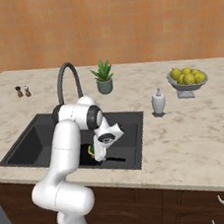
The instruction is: Pick the pan and sponge and place them into the sink. Then turn on the water.
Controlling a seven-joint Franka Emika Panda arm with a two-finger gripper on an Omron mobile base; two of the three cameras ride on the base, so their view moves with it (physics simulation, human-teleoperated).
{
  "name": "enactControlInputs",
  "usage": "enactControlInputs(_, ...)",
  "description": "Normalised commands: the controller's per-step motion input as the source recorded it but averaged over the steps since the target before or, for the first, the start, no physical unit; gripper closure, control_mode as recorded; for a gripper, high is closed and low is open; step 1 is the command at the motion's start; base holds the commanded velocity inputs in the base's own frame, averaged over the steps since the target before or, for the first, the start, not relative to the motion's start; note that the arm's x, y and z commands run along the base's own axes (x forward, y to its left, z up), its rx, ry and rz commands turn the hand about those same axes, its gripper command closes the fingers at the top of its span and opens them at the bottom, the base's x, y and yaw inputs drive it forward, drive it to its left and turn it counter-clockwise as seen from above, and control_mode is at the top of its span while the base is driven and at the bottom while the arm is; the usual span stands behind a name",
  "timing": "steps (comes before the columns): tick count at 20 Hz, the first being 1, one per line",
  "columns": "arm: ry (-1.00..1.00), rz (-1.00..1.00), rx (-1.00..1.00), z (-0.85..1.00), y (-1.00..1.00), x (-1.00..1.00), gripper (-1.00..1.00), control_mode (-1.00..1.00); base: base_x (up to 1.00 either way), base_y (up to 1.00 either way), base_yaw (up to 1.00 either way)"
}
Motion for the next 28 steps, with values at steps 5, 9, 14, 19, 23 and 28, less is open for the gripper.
enactControlInputs(5,-0.05,0.0,0.06,0.0,0.0,0.0,-1.0,-1.0,0.0,0.0,0.0)
enactControlInputs(9,-0.08,0.0,0.07,0.12,0.0,0.0,-1.0,-1.0,0.0,0.0,0.0)
enactControlInputs(14,-0.12,0.0,0.08,0.65,-0.06,0.0,-1.0,-1.0,0.0,0.0,0.0)
enactControlInputs(19,-0.14,0.0,0.02,0.81,-0.03,-0.1,-1.0,-1.0,0.0,0.0,0.0)
enactControlInputs(23,-0.19,-0.02,0.0,0.71,-0.07,-0.46,-1.0,-1.0,0.0,0.0,0.0)
enactControlInputs(28,-0.18,-0.02,0.0,0.63,-0.27,-0.57,-1.0,-1.0,0.0,0.0,0.0)
